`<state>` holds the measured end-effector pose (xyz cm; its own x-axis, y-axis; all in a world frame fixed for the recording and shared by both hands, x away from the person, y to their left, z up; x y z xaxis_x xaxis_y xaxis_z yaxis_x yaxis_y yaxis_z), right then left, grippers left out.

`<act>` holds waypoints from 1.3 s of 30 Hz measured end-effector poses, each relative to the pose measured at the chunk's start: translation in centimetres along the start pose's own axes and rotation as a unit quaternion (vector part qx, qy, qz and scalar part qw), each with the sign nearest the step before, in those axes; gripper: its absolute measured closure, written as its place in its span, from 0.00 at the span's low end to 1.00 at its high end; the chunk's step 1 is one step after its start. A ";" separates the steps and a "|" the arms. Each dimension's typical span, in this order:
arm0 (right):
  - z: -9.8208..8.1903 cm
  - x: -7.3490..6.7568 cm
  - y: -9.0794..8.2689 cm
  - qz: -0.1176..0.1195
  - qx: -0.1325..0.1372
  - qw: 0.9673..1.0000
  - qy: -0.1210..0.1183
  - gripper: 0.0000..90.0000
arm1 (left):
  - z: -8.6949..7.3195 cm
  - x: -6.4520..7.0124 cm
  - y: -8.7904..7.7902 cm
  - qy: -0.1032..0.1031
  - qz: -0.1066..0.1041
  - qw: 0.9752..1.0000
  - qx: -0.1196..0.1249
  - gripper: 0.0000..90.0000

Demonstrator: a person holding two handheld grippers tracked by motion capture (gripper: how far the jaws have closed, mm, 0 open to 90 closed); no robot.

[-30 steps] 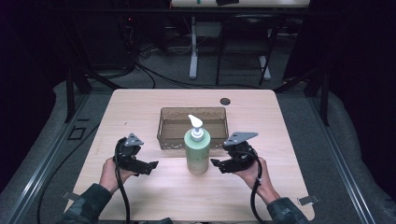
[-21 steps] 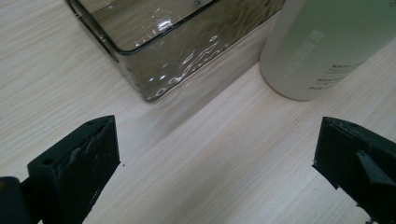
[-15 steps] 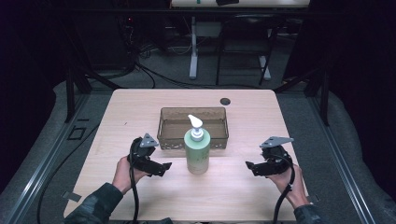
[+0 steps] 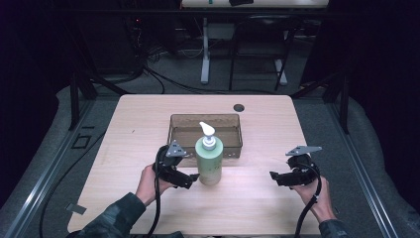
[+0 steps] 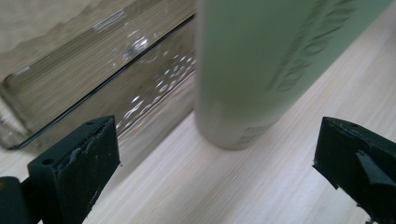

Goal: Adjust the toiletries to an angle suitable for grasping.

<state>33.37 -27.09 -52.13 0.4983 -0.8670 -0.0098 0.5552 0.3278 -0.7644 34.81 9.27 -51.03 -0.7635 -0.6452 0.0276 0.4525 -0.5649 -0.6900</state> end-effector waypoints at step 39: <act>0.3 0.0 0.7 0.007 -0.004 1.000 0.000 0.18 | 5.8 2.2 0.9 0.004 -0.003 0.998 0.057 0.14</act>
<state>33.95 -26.71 -52.48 0.5059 -0.8624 -0.0198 0.5427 0.3360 -0.7698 36.23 4.36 -47.37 -0.7692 -0.6385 0.0250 0.4981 -0.6237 -0.6025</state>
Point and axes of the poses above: each handheld gripper's, and its own axes: y roughly forward along the jaws, z roughly out of its top, x roughly to its right, the point moved 3 cm from there along y, roughly forward along the jaws
